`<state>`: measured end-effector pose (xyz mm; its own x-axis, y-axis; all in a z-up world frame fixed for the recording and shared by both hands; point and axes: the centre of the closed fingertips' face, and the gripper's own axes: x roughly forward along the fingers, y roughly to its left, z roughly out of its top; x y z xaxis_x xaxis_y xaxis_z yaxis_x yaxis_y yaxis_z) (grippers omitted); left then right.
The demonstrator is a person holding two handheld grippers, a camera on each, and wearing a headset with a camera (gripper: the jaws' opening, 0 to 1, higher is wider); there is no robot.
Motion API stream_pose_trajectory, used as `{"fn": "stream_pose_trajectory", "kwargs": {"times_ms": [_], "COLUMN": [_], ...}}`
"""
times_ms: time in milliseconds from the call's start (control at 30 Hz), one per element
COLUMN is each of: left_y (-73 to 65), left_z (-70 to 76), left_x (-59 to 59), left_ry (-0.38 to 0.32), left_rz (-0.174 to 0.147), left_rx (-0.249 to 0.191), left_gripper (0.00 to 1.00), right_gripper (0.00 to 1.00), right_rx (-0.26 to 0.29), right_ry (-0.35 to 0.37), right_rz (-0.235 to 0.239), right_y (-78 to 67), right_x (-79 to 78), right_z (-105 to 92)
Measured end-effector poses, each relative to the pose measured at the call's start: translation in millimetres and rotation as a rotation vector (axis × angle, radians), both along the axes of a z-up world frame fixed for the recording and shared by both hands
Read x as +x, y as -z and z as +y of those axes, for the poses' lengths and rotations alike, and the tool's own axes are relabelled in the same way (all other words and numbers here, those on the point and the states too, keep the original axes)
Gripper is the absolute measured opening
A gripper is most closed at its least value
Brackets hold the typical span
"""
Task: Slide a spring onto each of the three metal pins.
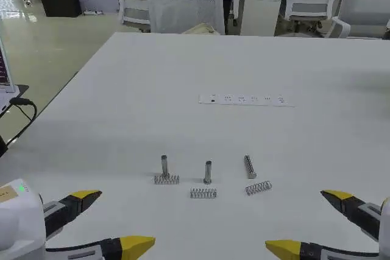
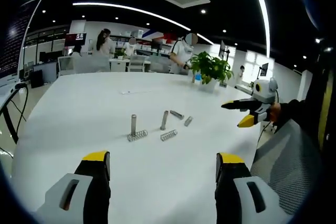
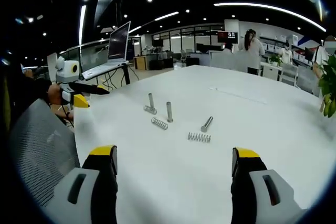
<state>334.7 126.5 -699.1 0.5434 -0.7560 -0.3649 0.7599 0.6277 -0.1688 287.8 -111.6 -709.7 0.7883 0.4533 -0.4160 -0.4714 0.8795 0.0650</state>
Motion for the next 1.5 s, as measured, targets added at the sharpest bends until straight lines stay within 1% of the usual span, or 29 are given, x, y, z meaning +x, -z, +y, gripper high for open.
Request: {"fn": "stream_pose_trajectory", "kwargs": {"times_ms": [700,1500], "left_y": [0.7,2.5], "left_z": [-0.2,0.4], "left_x": [-0.4,0.0], "left_ry": [0.001,0.001], "left_rz": [0.002,0.007], "left_rx": [0.000,0.005], "left_gripper": [0.79,0.79], "right_gripper": [0.89,0.88], "right_rx": [0.000,-0.003], "right_ry": [-0.001,-0.015], "right_rz": [0.002,0.016], "right_y": [0.5,3.7], "right_x": [-0.3,-1.2], "right_z": [0.5,2.9]}}
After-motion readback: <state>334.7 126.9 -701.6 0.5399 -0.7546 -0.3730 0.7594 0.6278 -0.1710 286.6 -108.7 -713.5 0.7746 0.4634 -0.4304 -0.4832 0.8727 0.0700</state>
